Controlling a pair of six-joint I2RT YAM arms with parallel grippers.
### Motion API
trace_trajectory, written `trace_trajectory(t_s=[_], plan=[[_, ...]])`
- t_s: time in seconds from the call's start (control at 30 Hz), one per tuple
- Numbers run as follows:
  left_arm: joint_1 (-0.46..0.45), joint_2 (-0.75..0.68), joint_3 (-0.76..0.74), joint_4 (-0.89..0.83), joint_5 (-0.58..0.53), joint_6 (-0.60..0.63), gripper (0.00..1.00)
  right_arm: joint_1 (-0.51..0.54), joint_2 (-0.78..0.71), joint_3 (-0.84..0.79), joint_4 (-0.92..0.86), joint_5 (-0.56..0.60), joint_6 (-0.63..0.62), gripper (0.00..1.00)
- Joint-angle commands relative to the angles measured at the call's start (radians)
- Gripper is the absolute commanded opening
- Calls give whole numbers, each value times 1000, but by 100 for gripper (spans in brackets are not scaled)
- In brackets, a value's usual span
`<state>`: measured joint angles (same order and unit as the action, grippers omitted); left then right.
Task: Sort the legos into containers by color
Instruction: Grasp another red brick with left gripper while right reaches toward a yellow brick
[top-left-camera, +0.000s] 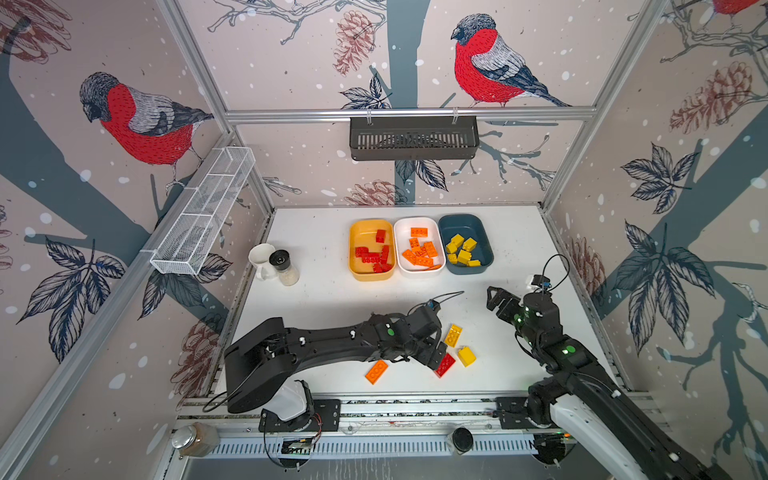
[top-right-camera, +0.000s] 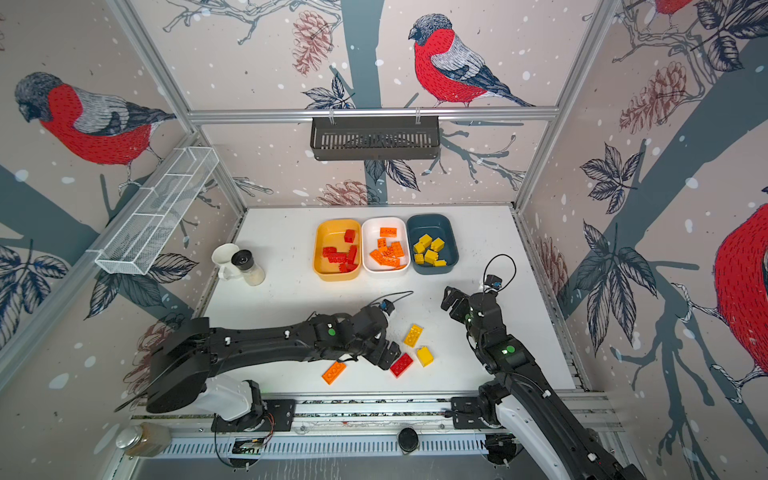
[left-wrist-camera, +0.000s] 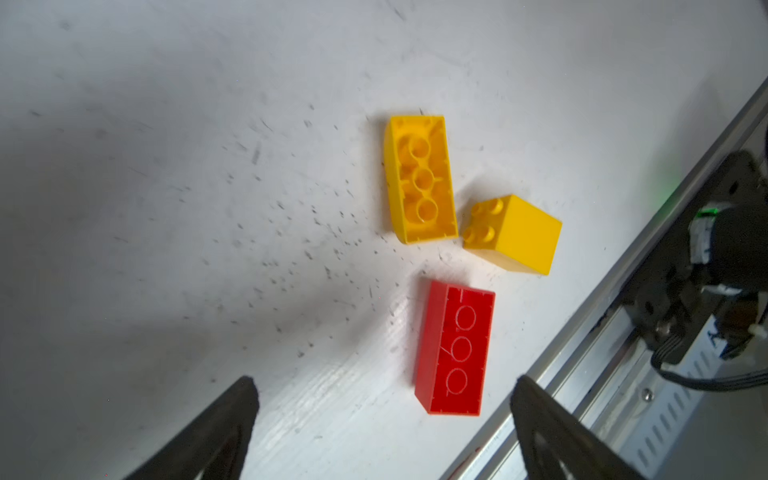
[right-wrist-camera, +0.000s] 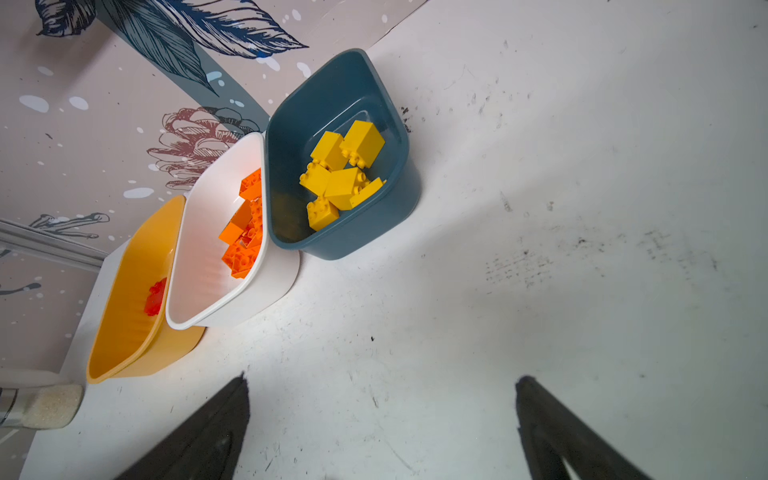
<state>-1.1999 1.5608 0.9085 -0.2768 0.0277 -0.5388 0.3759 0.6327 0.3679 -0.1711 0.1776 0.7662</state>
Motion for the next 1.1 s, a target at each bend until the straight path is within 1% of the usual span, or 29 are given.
trace_trajectory(t_s=[0.0, 0.03, 0.1, 0.17, 0.33, 0.47, 0.57, 0.8, 0.87, 1.0, 1.07], plan=[[-49, 65, 47, -24, 23, 75, 94, -5, -3, 2, 19, 26, 28, 99], [-69, 87, 62, -33, 6, 90, 94, -5, -2, 1, 18, 26, 27, 99], [-102, 138, 84, -59, -75, 99, 93, -5, -4, -2, 13, 27, 25, 99], [-111, 179, 120, -74, -105, 99, 90, -5, -5, -1, 6, 29, 25, 99], [-113, 219, 116, -38, -101, 96, 77, -6, -7, -1, 1, 31, 16, 99], [-114, 241, 115, -22, -95, 95, 58, -6, -1, -3, -5, 31, -1, 100], [-112, 239, 110, -11, -98, 91, 48, -6, 6, -3, -10, 36, -5, 100], [-95, 211, 95, 9, -125, 94, 30, -7, 16, 0, -7, 48, -9, 99], [-86, 200, 95, 14, -127, 97, 27, -7, 21, 0, -5, 49, -8, 99], [-60, 157, 46, 34, -136, 96, 22, -7, 33, 0, 5, 49, -8, 100], [-31, 120, 31, 39, -160, 84, 21, -5, 38, -1, 24, 9, -32, 100]])
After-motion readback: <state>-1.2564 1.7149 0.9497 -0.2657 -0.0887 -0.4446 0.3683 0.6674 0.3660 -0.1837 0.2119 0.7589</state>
